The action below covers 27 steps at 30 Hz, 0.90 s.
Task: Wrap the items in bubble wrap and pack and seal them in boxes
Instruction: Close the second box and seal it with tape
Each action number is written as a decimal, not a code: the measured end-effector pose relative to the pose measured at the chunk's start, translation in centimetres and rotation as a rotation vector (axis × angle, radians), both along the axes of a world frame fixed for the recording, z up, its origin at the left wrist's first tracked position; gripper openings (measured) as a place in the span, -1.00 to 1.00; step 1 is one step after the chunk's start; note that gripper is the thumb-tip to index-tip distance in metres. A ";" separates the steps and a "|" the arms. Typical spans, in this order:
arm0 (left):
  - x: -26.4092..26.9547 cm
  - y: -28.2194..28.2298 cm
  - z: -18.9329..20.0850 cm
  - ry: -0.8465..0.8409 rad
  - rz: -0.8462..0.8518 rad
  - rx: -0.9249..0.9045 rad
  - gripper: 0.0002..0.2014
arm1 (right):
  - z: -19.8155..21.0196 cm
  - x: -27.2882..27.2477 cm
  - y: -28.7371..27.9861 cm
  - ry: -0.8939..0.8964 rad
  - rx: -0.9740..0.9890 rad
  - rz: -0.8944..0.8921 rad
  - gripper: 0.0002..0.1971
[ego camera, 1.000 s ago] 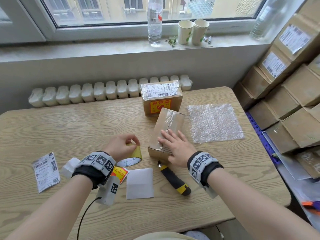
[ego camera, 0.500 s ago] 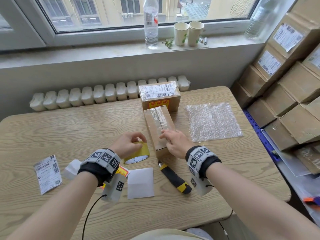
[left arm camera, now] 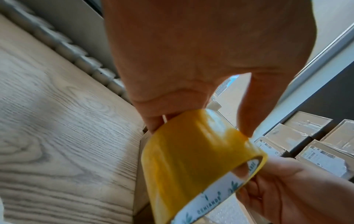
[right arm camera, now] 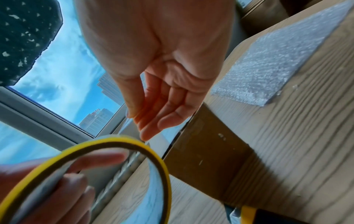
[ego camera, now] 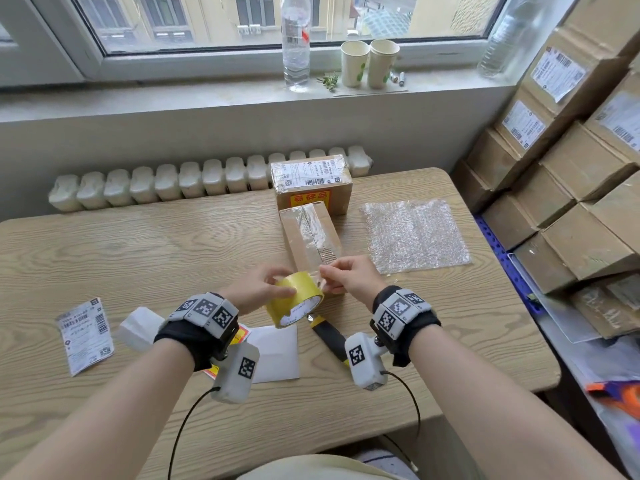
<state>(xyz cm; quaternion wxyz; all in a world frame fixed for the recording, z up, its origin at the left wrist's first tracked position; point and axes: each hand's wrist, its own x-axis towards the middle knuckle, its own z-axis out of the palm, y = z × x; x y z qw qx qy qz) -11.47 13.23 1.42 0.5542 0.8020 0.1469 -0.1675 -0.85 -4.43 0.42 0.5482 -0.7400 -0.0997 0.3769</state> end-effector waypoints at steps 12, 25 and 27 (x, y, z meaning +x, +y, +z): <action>-0.8 0.3 -1.6 -0.003 0.101 0.159 -0.62 | 0.4 2.0 -2.9 0.025 -0.021 -0.109 -0.83; 1.5 -1.1 -2.5 0.084 0.263 0.475 -0.49 | -1.4 5.7 -3.9 -0.008 -0.217 -0.131 -0.80; 1.9 -1.3 -2.5 0.096 0.251 0.529 -0.49 | -1.6 6.1 -3.8 0.002 -0.240 -0.119 -0.79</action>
